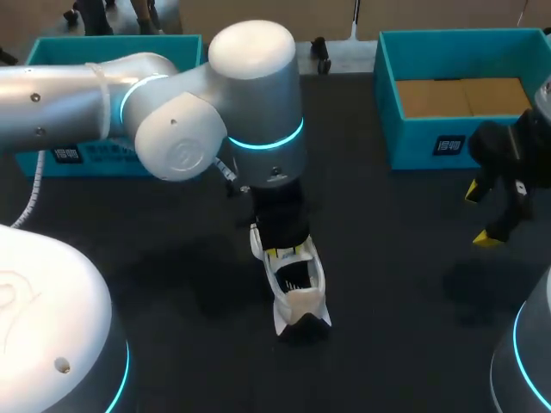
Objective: Take the shoe out of the shoebox, open the shoe tongue, remove and reinsert the insole, then place the shoe into the shoebox
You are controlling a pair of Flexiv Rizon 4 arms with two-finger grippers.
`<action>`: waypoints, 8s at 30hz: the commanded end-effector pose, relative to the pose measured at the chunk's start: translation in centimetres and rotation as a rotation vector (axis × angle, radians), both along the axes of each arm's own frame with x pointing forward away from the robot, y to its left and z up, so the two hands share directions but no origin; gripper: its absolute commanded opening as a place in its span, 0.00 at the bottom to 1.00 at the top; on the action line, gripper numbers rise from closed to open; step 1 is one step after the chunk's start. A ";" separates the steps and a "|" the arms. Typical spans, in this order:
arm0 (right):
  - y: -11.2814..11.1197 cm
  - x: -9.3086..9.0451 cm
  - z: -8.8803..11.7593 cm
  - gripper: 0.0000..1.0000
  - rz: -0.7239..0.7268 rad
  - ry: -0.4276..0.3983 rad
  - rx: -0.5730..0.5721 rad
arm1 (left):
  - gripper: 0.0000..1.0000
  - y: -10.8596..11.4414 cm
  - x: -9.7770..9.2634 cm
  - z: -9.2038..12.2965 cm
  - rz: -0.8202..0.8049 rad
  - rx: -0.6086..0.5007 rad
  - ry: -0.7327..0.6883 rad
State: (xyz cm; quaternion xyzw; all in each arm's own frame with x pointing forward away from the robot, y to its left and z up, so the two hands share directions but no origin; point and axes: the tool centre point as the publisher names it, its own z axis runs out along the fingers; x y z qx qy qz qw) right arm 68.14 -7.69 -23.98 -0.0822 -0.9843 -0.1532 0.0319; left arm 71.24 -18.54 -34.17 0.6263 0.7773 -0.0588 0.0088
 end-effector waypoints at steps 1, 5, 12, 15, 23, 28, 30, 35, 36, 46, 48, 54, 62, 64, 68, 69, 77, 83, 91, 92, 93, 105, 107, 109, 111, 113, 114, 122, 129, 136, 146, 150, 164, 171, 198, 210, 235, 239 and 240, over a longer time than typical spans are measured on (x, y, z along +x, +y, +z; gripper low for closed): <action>0.0 -0.1 -0.1 1.00 -0.001 -0.001 -0.003 | 0.38 -0.6 0.3 -0.2 0.004 -0.023 -0.001; 0.0 -0.1 -0.1 1.00 -0.001 -0.001 -0.003 | 0.40 0.3 0.3 2.5 0.004 -0.067 -0.039; 0.0 -0.1 -0.1 1.00 -0.001 -0.001 -0.003 | 0.65 0.8 0.0 5.8 0.124 -0.067 -0.066; 0.0 -0.1 -0.1 1.00 -0.001 -0.001 -0.003 | 1.00 0.7 -0.4 6.7 0.249 -0.054 -0.020; 0.0 -0.1 -0.1 1.00 -0.001 -0.001 -0.003 | 1.00 0.7 -0.6 7.2 0.369 -0.025 0.043; 0.0 -0.1 -0.1 1.00 -0.001 -0.001 -0.003 | 1.00 0.7 -0.6 7.2 0.369 -0.025 0.043; 0.0 -0.1 -0.1 1.00 -0.001 -0.001 -0.003 | 1.00 0.7 -0.6 7.2 0.369 -0.025 0.043; 0.0 -0.1 -0.1 1.00 -0.001 -0.001 -0.003 | 1.00 0.3 -1.3 7.0 0.470 -0.006 0.070; 0.0 -0.1 -0.1 1.00 -0.001 -0.001 -0.003 | 1.00 0.3 -1.6 7.0 0.482 -0.009 0.089; 0.0 -0.1 -0.1 1.00 -0.001 -0.001 -0.003 | 1.00 -0.4 -3.5 6.9 0.861 0.133 0.132; 0.0 -0.1 -0.1 1.00 -0.001 -0.001 -0.003 | 1.00 -0.4 -3.5 6.9 0.861 0.133 0.132; 0.0 -0.1 -0.1 1.00 -0.001 -0.001 -0.003 | 1.00 -0.4 -3.5 6.9 0.861 0.133 0.132; 0.0 -0.1 -0.1 1.00 -0.001 -0.001 -0.003 | 1.00 -1.2 -8.0 5.4 1.117 0.137 0.168; 0.0 -0.1 -0.1 1.00 -0.001 -0.001 -0.003 | 1.00 -1.4 -8.8 5.0 1.183 0.129 0.158; 0.0 -0.1 -0.1 1.00 -0.001 -0.001 -0.003 | 1.00 -1.6 -9.9 4.3 1.267 0.118 0.143; 0.0 -0.1 -0.1 1.00 -0.001 -0.001 -0.003 | 1.00 -1.5 -10.2 4.1 1.266 0.121 0.146; 0.0 -0.1 -0.1 1.00 -0.001 -0.001 -0.003 | 1.00 -1.5 -10.6 2.6 1.361 0.107 0.134; 0.0 -0.1 -0.1 1.00 -0.001 -0.001 -0.003 | 1.00 -2.0 -10.0 0.5 1.395 0.141 0.158; 0.0 -0.1 -0.1 1.00 -0.001 -0.001 -0.003 | 1.00 -2.7 -9.9 -2.3 1.461 0.147 0.169; 0.0 -0.1 -0.1 1.00 -0.001 -0.001 -0.003 | 1.00 -2.8 -9.9 -2.5 1.453 0.155 0.187; 0.0 -0.1 -0.1 1.00 -0.001 -0.001 -0.003 | 1.00 -2.8 -9.9 -2.7 1.454 0.159 0.194; 0.0 -0.1 -0.1 1.00 -0.001 -0.001 -0.003 | 1.00 -3.0 -10.8 -4.6 1.497 0.164 0.182; 0.0 -0.1 -0.1 1.00 -0.001 -0.001 -0.003 | 1.00 -3.2 -11.0 -4.7 1.503 0.158 0.164; 0.0 -0.1 -0.1 1.00 -0.001 -0.001 -0.003 | 1.00 -3.3 -11.3 -4.8 1.505 0.156 0.157; 0.0 -0.1 -0.1 1.00 -0.001 -0.001 -0.003 | 0.89 -3.4 -11.4 -4.9 1.518 0.149 0.136; 0.0 -0.1 -0.1 1.00 -0.001 -0.001 -0.003 | 0.86 -3.4 -11.5 -5.1 1.520 0.149 0.133; 0.0 -0.1 -0.1 1.00 -0.001 -0.001 -0.003 | 0.84 -3.4 -11.5 -5.1 1.532 0.144 0.122; 0.0 -0.1 -0.1 1.00 -0.001 -0.001 -0.003 | 0.69 -3.6 -11.4 -5.9 1.552 0.152 0.105; 0.0 -0.1 -0.1 1.00 -0.001 -0.001 -0.003 | 0.00 -3.4 -10.9 -6.4 1.577 0.158 0.094; 0.0 -0.1 -0.1 1.00 -0.001 -0.001 -0.003 | 0.00 -2.7 -10.6 -5.9 1.583 0.159 0.099; 0.0 -0.1 -0.1 1.00 -0.001 -0.001 -0.003 | 0.00 -1.4 -9.1 -3.7 1.585 0.140 0.116; 0.0 -0.1 -0.1 1.00 -0.001 -0.001 -0.003 | 0.00 -0.7 -8.2 -2.1 1.569 0.130 0.133; 0.0 -0.1 -0.1 1.00 -0.001 -0.001 -0.003 | 0.00 2.0 -5.0 4.8 1.492 0.126 0.176; 0.0 -0.1 -0.1 1.00 -0.001 -0.001 -0.003 | 0.00 3.1 -3.0 7.4 1.477 0.128 0.206; 0.0 -0.1 -0.1 1.00 -0.001 -0.001 -0.003 | 0.00 4.9 5.1 16.7 1.380 0.156 0.285; 0.0 -0.1 -0.1 1.00 -0.001 -0.001 -0.003 | 0.00 7.7 11.3 19.8 1.363 0.193 0.280; 0.0 -0.1 -0.1 1.00 -0.001 -0.001 -0.003 | 0.00 13.4 19.1 22.8 1.376 0.255 0.250; 0.0 -0.1 -0.1 1.00 -0.001 -0.001 -0.003 | 0.00 13.4 19.1 22.8 1.376 0.255 0.250; 0.0 -0.1 -0.1 1.00 -0.001 -0.001 -0.003 | 0.00 13.4 19.1 22.8 1.376 0.255 0.250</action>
